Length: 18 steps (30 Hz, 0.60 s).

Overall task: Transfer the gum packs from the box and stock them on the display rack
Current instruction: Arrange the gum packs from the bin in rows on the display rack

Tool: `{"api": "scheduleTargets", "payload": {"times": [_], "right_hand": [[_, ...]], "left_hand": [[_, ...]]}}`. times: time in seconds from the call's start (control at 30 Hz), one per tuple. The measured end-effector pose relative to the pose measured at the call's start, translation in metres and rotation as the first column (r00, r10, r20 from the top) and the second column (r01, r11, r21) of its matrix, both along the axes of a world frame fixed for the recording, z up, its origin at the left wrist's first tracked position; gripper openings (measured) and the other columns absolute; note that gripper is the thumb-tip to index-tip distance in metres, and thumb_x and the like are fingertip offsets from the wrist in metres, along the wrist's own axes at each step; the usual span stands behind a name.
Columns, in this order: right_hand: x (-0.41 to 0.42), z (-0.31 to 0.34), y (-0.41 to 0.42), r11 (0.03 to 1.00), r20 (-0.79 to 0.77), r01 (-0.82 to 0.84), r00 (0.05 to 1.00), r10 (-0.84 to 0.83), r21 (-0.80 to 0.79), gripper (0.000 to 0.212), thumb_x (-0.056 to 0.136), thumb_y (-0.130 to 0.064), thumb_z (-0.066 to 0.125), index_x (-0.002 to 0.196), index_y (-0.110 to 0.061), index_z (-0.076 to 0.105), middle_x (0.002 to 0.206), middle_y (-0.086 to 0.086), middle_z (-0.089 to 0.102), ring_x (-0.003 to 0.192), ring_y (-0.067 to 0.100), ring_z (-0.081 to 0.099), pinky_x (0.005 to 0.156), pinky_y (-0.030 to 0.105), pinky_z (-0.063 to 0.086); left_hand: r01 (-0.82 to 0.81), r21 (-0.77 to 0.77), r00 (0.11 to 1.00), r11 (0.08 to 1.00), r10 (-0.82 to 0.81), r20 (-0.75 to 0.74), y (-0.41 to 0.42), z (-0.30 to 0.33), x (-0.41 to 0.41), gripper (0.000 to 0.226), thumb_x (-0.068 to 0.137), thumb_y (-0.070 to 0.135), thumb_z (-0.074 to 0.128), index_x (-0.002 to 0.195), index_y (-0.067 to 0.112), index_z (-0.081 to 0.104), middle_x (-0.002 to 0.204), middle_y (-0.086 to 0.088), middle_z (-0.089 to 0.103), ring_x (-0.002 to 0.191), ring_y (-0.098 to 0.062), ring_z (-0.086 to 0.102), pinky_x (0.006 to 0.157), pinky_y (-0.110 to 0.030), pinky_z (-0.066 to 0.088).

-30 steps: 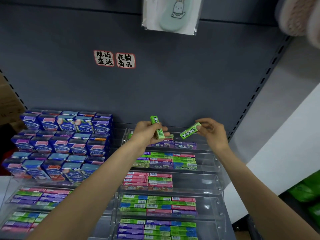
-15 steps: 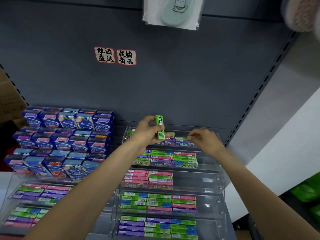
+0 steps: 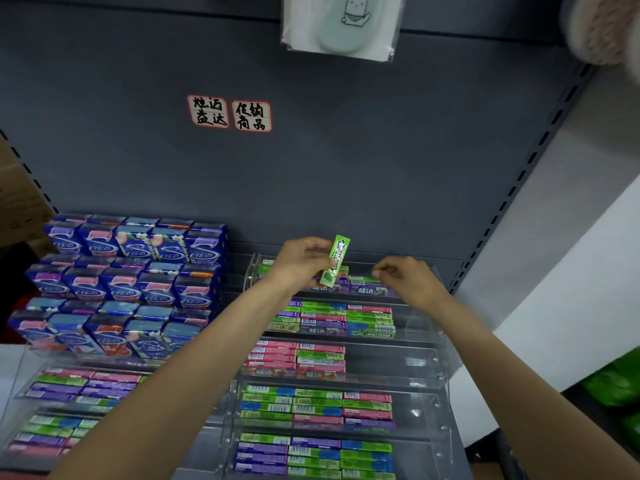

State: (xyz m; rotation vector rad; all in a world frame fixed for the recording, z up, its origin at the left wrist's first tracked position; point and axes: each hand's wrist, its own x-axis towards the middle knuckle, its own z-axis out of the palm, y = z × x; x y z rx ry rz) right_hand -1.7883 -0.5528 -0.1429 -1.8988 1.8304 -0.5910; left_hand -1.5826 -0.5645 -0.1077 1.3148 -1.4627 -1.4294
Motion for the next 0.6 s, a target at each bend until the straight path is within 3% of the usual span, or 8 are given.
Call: {"api": "scheduleTargets", "payload": {"times": [0.1, 0.2, 0.27, 0.33, 0.4, 0.5, 0.6], "right_hand": [[0.004, 0.007, 0.003, 0.990, 0.188, 0.053, 0.982, -0.027, -0.132, 0.023, 0.094, -0.024, 0.054, 0.112, -0.013, 0.065, 0.101, -0.002, 0.066, 0.092, 0.007, 0.058, 0.076, 0.011, 0.042], [0.012, 0.017, 0.006, 0.993, 0.534, 0.006, 0.844, 0.058, -0.118, 0.027, 0.091, -0.019, 0.058, 0.118, -0.017, 0.061, 0.099, -0.001, 0.068, 0.093, 0.008, 0.065, 0.084, 0.021, 0.053], [0.015, 0.019, 0.007, 0.992, 0.612, -0.051, 0.783, 0.113, -0.119, 0.022, 0.088, -0.010, 0.062, 0.108, -0.017, 0.065, 0.094, 0.002, 0.070, 0.087, 0.011, 0.068, 0.079, 0.024, 0.056], [0.012, 0.019, 0.006, 0.989, 0.642, -0.018, 0.759, 0.107, -0.144, 0.017, 0.085, -0.002, 0.063, 0.094, -0.016, 0.067, 0.088, 0.004, 0.069, 0.079, 0.012, 0.067, 0.077, 0.024, 0.057], [0.004, 0.017, 0.004, 0.981, 0.624, 0.082, 0.780, 0.046, -0.175, 0.018, 0.083, -0.001, 0.065, 0.088, -0.019, 0.066, 0.086, 0.004, 0.068, 0.079, 0.012, 0.066, 0.077, 0.024, 0.055], [-0.013, 0.009, 0.001, 0.960, 0.525, 0.205, 0.848, -0.075, -0.192, 0.016, 0.084, -0.004, 0.066, 0.086, -0.019, 0.063, 0.084, -0.001, 0.066, 0.084, 0.018, 0.063, 0.080, 0.025, 0.052], [-0.019, 0.001, -0.001, 0.956, 0.424, 0.239, 0.894, -0.147, -0.172, 0.012, 0.085, -0.005, 0.066, 0.089, -0.016, 0.063, 0.080, -0.008, 0.064, 0.079, 0.010, 0.061, 0.077, 0.016, 0.051]], "left_hand": [[0.072, -0.087, 0.993, 0.994, -0.063, 0.100, 0.000, -0.001, -0.003, 0.031, 0.086, 0.000, 0.063, 0.116, 0.008, 0.063, 0.098, -0.003, 0.065, 0.075, -0.003, 0.060, 0.060, -0.011, 0.049], [0.147, -0.155, 0.981, 0.977, -0.123, 0.152, -0.002, -0.001, -0.009, 0.030, 0.083, -0.001, 0.066, 0.112, 0.004, 0.065, 0.101, -0.010, 0.068, 0.078, -0.006, 0.062, 0.062, -0.005, 0.047], [0.173, -0.195, 0.975, 0.965, -0.139, 0.176, -0.004, -0.003, -0.014, 0.026, 0.082, 0.002, 0.069, 0.108, 0.006, 0.066, 0.100, -0.010, 0.070, 0.083, -0.010, 0.064, 0.073, -0.011, 0.050], [0.159, -0.252, 0.971, 0.955, -0.104, 0.217, -0.006, -0.006, -0.016, 0.023, 0.082, 0.007, 0.071, 0.103, 0.009, 0.066, 0.098, -0.008, 0.070, 0.085, -0.012, 0.064, 0.082, -0.023, 0.052], [0.171, -0.345, 0.937, 0.923, -0.045, 0.345, -0.009, -0.011, -0.012, 0.023, 0.083, 0.012, 0.070, 0.106, 0.011, 0.066, 0.103, -0.005, 0.070, 0.091, -0.012, 0.064, 0.086, -0.024, 0.050], [0.322, -0.422, 0.782, 0.847, 0.013, 0.623, -0.013, -0.021, 0.002, 0.034, 0.088, 0.023, 0.065, 0.120, 0.013, 0.062, 0.120, -0.002, 0.062, 0.110, -0.015, 0.057, 0.096, -0.026, 0.043], [0.456, -0.363, 0.634, 0.813, -0.010, 0.773, -0.014, -0.027, 0.011, 0.044, 0.089, 0.033, 0.062, 0.130, 0.016, 0.055, 0.131, -0.001, 0.054, 0.121, -0.019, 0.048, 0.102, -0.037, 0.040]]}}
